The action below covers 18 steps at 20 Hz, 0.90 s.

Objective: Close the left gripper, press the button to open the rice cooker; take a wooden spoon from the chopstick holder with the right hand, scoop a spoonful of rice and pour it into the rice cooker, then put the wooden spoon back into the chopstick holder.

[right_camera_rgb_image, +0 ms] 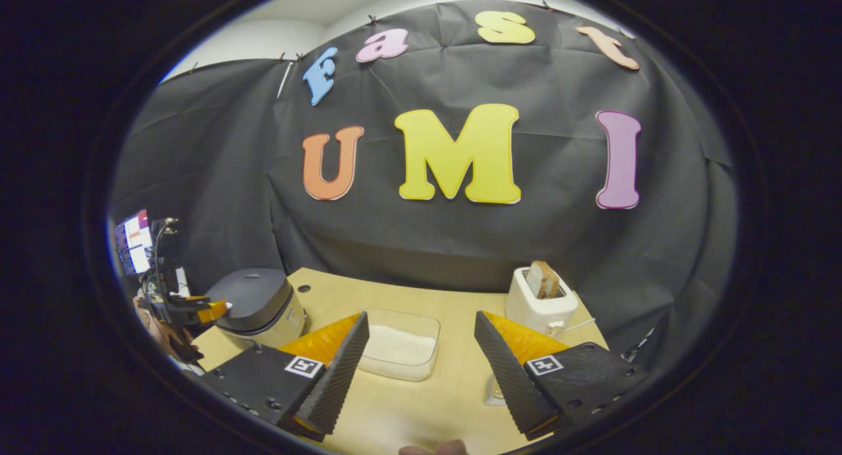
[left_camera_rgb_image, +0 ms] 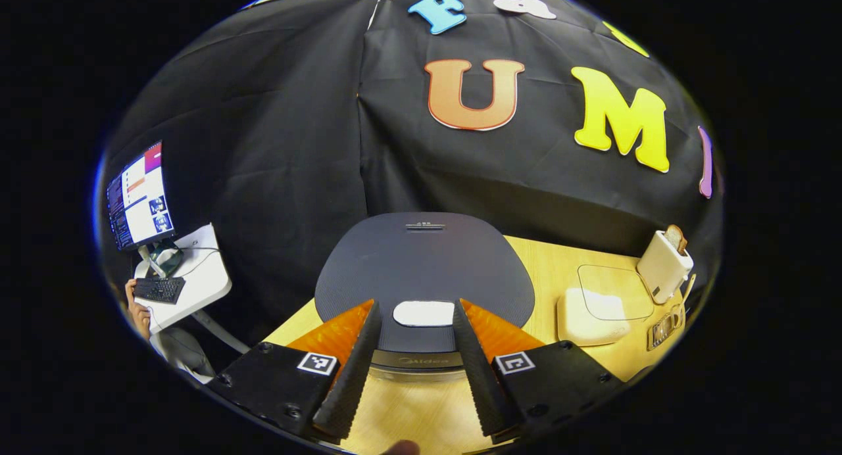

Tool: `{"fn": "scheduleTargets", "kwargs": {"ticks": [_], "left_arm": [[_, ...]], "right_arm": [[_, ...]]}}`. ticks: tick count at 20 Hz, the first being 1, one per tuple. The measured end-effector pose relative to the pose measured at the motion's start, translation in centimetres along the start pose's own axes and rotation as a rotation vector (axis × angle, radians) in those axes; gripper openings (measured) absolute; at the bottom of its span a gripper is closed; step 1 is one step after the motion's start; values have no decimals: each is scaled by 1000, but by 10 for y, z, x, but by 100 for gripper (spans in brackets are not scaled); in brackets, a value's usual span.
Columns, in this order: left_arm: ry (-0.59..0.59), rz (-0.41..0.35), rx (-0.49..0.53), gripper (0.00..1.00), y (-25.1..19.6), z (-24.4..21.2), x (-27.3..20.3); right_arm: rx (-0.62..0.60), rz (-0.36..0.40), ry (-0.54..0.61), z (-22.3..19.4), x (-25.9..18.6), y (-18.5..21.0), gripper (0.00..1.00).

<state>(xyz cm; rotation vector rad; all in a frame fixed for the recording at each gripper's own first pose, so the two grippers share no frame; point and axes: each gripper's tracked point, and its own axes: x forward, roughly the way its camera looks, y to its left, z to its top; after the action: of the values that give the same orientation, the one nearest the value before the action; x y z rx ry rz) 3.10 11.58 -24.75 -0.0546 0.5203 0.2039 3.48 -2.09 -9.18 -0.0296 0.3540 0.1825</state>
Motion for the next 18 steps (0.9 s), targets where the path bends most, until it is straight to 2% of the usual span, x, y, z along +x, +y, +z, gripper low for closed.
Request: {"fn": "scheduleTargets", "kwargs": {"ticks": [3, 4, 6, 7, 8, 9, 10, 15, 17, 18], "left_arm": [[-29, 17, -4, 72, 0, -1, 0], [-34, 17, 1, 72, -1, -2, 1], [-49, 17, 8, 72, -1, -8, 2], [-68, 18, 22, 72, -2, -9, 2], [-94, 19, 39, 72, -2, -8, 2], [-103, 18, 42, 72, -2, -10, 3], [-119, 18, 32, 72, -2, -9, 3], [-128, 39, 57, 71, -1, -6, 2], [-115, 49, 65, 70, 1, -4, 2], [-102, 66, 68, 74, 7, -5, 6]], "right_arm": [[3, -3, 8, -3, -1, 2, 96], [2, -2, 11, -5, -1, 2, 93], [1, 1, 25, -10, 0, 6, 96], [1, 4, 35, -14, 0, 7, 93], [4, 8, 46, -18, 0, 9, 96], [4, 12, 56, -21, 0, 11, 93], [5, 14, 64, -24, 0, 12, 96], [9, 14, 47, -19, -1, 19, 93], [15, 2, 34, -16, -2, 17, 96], [22, -5, 28, -16, -5, 16, 96]]}}
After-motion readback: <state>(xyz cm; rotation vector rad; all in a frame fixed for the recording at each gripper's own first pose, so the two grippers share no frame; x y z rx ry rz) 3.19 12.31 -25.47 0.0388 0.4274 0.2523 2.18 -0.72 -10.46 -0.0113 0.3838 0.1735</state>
